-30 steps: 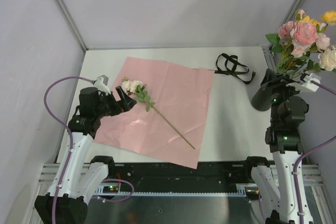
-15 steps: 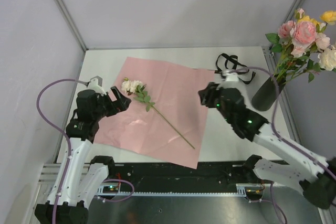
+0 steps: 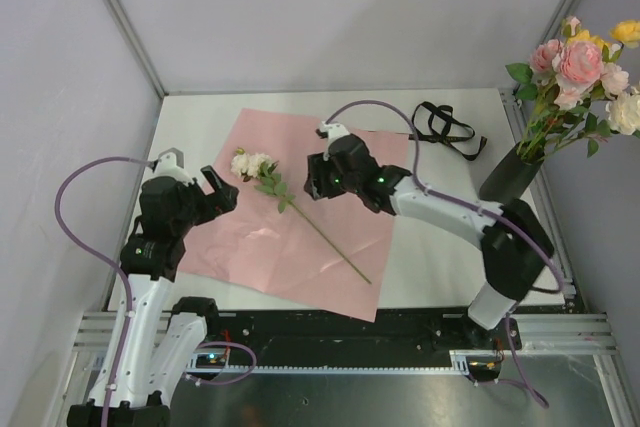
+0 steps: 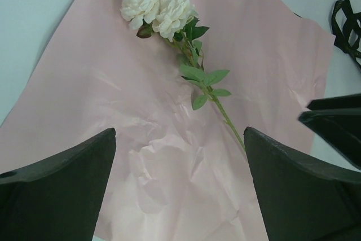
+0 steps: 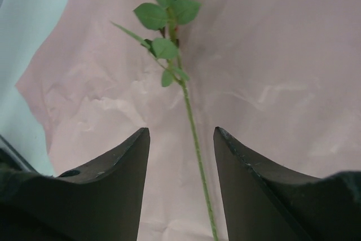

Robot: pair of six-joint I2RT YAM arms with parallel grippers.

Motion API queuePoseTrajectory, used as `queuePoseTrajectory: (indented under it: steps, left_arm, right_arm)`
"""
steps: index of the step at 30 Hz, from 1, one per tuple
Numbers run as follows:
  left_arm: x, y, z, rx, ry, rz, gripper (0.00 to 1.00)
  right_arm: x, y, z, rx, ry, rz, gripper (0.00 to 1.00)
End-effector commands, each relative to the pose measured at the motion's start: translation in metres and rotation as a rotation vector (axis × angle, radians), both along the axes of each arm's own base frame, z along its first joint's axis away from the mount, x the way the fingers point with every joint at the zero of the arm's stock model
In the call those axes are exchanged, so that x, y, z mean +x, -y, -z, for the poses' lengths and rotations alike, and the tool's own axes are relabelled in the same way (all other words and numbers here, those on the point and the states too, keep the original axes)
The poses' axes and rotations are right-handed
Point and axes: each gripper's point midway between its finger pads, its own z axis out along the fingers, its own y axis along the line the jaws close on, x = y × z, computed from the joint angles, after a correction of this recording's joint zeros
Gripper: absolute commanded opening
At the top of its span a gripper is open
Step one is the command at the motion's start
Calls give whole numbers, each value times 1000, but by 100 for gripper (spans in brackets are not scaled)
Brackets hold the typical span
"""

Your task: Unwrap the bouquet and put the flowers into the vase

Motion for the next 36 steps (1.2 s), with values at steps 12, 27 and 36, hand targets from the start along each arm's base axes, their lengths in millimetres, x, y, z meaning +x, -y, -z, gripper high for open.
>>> queuePoseTrajectory:
  steps: [12,27,36]
  left_arm:
    - [2,-9,-23,24,71,-37,100]
    - [3,-10,-22,26,68,-45,100]
    - [3,-11,-22,30,67,-48,100]
  right_arm:
    - [25,-88,72,-73,-165,-265,54]
    - [39,-94,114,-128,-205,-253,36]
    - [52,-96,58,-38,-76,-248,0]
